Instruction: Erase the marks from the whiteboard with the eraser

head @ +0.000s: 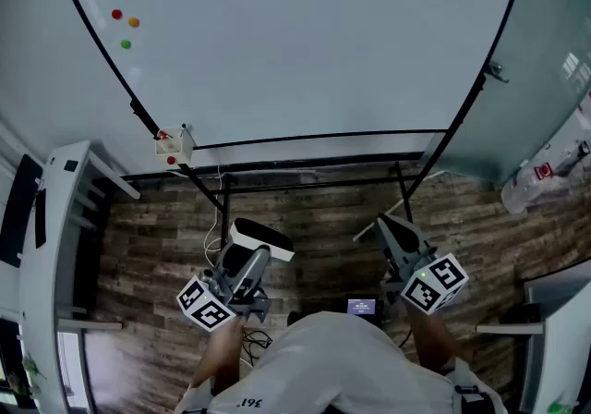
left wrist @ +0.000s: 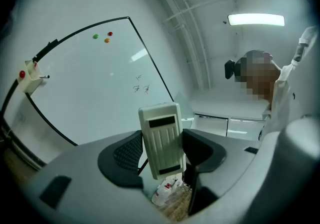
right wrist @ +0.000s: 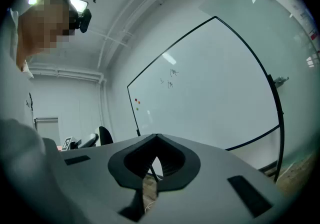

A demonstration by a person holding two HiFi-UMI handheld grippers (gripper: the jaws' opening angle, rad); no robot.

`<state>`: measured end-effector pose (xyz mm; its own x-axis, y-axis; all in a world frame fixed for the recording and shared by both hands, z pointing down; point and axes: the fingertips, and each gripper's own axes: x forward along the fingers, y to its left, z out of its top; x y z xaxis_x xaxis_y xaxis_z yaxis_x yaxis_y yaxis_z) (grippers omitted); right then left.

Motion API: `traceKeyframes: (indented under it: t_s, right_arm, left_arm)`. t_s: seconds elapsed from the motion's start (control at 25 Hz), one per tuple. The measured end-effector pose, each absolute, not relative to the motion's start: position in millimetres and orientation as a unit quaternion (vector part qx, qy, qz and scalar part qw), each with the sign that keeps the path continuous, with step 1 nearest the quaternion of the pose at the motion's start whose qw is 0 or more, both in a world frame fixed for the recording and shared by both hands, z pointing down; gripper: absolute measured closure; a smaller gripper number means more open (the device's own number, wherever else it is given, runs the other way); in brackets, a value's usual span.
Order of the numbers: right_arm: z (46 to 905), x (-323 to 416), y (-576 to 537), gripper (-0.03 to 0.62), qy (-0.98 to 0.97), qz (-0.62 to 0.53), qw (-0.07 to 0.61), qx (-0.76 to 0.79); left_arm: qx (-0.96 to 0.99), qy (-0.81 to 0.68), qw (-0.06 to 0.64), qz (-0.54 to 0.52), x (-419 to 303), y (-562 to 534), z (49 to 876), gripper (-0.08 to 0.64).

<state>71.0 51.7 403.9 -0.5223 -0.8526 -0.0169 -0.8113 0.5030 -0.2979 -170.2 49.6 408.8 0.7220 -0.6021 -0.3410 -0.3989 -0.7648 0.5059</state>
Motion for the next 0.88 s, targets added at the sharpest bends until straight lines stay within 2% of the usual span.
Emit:
traceKeyframes:
  t_s: [0.56, 0.88]
  right_arm:
    - [404.7, 88.0, 54.5, 0.566, 0.862, -0.103, 0.063, -0.492]
    - [406.3, 99.4, 52.9, 0.562, 0.855, -0.106, 0.075, -0.502]
  left_arm:
    - [0.906, -0.277, 0.202, -0.249, -150.9, 53.3, 409.6, 0.301]
    - [0.905, -0.282, 0.202, -0.246, -145.7, 54.4, 410.5, 0.301]
